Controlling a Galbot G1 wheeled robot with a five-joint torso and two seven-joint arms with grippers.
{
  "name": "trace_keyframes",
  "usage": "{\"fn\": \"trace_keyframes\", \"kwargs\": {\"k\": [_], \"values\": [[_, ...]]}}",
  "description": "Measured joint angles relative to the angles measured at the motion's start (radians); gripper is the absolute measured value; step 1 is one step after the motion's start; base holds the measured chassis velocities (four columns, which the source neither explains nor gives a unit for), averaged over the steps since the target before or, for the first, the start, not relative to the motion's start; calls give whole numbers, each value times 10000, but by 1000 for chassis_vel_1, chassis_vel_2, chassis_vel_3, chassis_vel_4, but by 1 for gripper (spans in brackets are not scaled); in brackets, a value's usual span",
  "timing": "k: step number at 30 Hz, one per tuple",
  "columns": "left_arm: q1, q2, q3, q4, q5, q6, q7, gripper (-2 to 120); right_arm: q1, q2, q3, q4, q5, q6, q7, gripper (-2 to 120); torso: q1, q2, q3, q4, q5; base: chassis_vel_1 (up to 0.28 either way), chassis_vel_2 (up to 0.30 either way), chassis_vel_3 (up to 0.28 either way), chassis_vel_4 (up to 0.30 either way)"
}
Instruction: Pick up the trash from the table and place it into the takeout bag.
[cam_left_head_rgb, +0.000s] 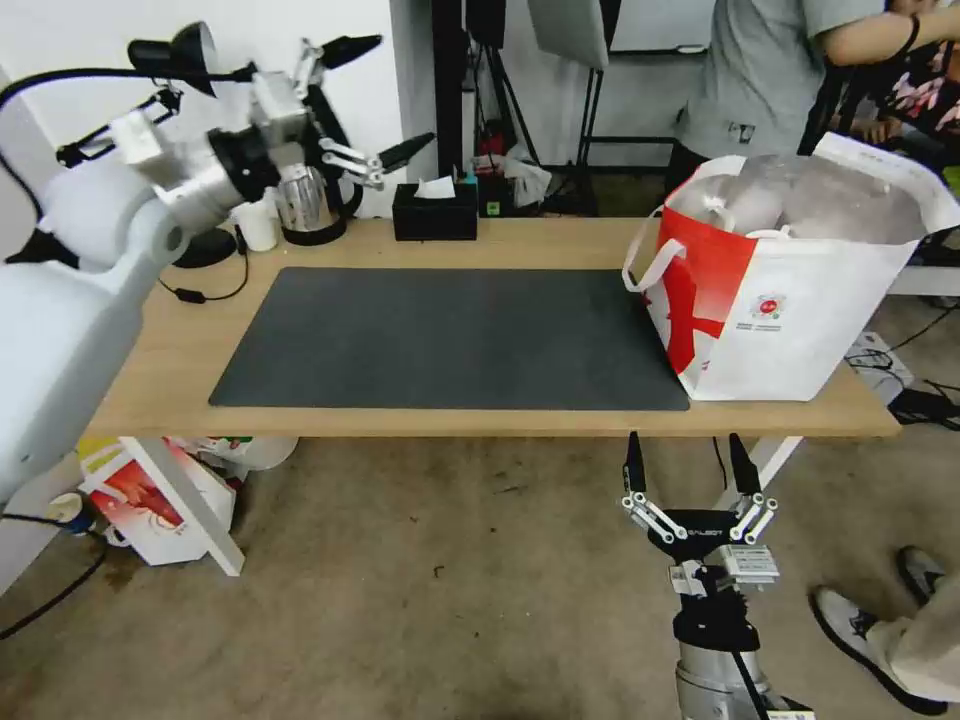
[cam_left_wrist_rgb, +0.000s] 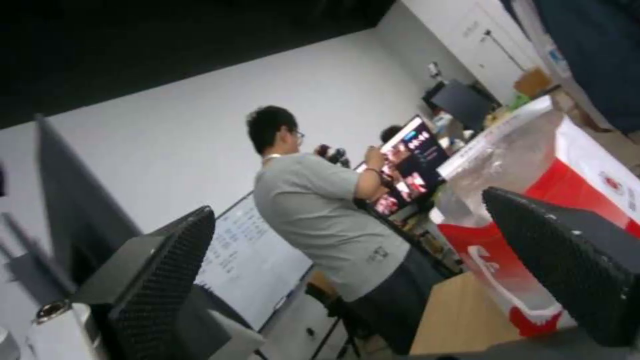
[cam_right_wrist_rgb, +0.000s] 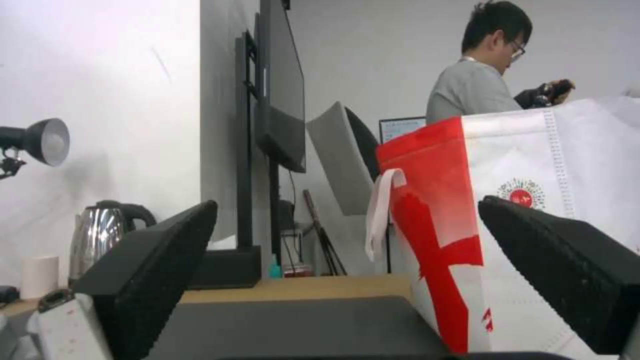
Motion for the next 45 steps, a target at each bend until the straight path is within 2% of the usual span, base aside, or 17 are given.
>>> {"fn": "trace_keyframes", "kwargs": {"k": [3,6,8,11,12,15,20,30,33,34,37,38,45], "values": [[650,37,-542,-246,-26,25,-107,100,0,0,-1,0,0,0,0,100,-1,0,0,3,-1,0,0,0,0],[1747,25,-1536,-639,-38,37,-270,100,0,0,-1,0,0,0,0,100,0,0,0,2,2,0,0,0,0],[2051,1,-1793,-740,-38,42,-309,100,0,-1,0,0,0,0,0,100,0,1,1,3,-1,0,0,0,0],[3624,-173,-3221,-1298,-41,42,-476,100,0,-1,0,0,0,0,0,100,-1,1,1,5,-1,0,0,0,0],[3624,-173,-3221,-1298,-41,42,-476,100,0,-1,0,0,0,0,0,100,-1,1,1,5,-1,0,0,0,0],[4928,-387,-4065,-1784,-136,4,-642,100,0,-1,-1,0,0,0,0,100,-1,1,0,5,-1,0,0,0,0],[6100,-836,-4748,-2396,-224,-52,-1042,100,0,-1,-1,0,0,0,0,100,-1,1,0,2,-1,0,0,0,0],[7392,-1866,-5488,-3129,-110,-99,-1713,100,0,-1,0,0,0,0,0,100,0,1,0,3,0,0,0,0,0],[8084,-2373,-5781,-3572,49,-226,-2224,100,0,-1,0,0,0,0,0,100,-1,1,0,3,0,0,0,0,0],[8084,-2373,-5781,-3572,49,-226,-2224,100,0,-1,0,0,0,0,0,100,-1,1,0,3,0,0,0,0,0],[8696,-3028,-6060,-3981,295,-362,-2613,100,0,-1,1,0,0,0,0,100,-1,1,0,2,1,0,0,0,0],[8696,-3028,-6060,-3981,295,-362,-2613,100,0,-1,1,0,0,0,0,100,-1,1,0,2,1,0,0,0,0],[9907,-4191,-6522,-4672,412,-695,-2982,100,0,-1,0,0,1,0,-1,100,-1,1,0,4,1,0,0,0,0]]}}
